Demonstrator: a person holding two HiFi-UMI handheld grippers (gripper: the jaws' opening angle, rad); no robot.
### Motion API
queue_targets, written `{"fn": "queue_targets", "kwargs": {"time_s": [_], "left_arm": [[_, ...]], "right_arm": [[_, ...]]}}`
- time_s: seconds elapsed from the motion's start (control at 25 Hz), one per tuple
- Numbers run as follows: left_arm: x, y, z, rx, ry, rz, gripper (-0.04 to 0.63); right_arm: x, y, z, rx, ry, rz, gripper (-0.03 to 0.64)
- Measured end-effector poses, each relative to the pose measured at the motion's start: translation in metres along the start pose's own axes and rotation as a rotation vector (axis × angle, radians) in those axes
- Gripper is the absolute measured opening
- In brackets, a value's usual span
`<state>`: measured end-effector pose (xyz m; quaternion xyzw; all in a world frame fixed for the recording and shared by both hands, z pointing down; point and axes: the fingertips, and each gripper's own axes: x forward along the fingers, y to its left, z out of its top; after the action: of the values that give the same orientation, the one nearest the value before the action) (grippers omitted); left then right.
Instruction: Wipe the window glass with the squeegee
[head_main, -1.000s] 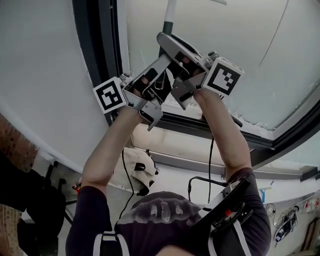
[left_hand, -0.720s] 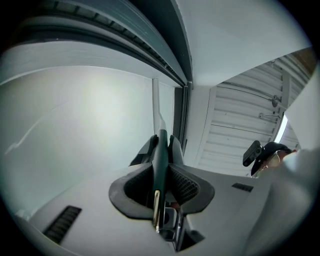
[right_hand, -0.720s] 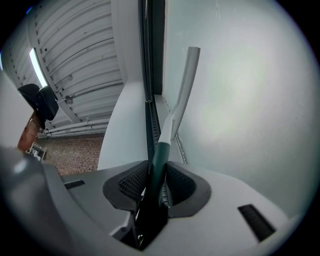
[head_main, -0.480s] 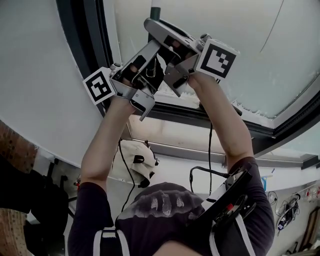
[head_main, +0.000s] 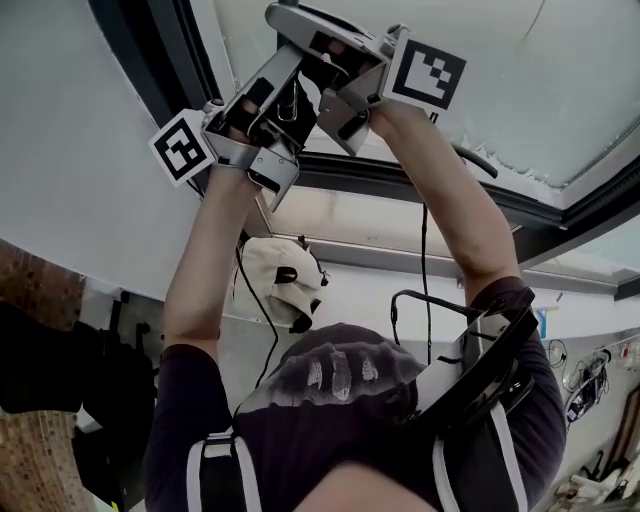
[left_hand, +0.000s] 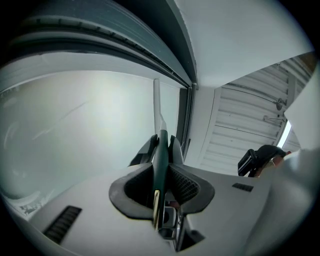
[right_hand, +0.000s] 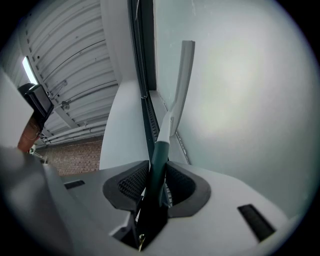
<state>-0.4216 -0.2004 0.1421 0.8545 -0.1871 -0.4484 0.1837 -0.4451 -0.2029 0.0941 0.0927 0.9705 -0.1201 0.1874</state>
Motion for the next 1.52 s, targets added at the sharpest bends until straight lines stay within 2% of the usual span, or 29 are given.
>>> {"fn": "queue_targets", "kwargs": {"time_s": [0.24,0.52,0.84,0.96,1.12,1.52], "left_arm": [[-0.019,0.001,-0.011,-0.025,-0.009,0.026,0.091],[-0.057,0.008,-0.049,-0.065,-0.043,0.052,0.091],[-0.064,0.016,-0.055,-0.097,-0.056,0.110,0.091],[-0.067,0.015,-0.062,-0.116,-0.056,0.125,0.091],[-0.074,0.021,-0.070,-0.148,-0.060,0.146,0.091],[-0.106,0.025,-0.089,-0.172,-0.064,0.188,0.091]], "right_arm": [[-0.002,0.008,-0.020,0.065,-0.004,0.035,0.110],[-0.032,0.005,-0.072,0.133,0.037,-0.050,0.110],[-0.035,0.001,-0.085,0.233,0.048,-0.040,0.110],[-0.041,-0.001,-0.093,0.282,0.045,-0.063,0.110],[-0.048,-0.005,-0.103,0.285,0.046,-0.082,0.110],[-0.058,0.000,-0.138,0.318,0.055,-0.083,0.110]]}}
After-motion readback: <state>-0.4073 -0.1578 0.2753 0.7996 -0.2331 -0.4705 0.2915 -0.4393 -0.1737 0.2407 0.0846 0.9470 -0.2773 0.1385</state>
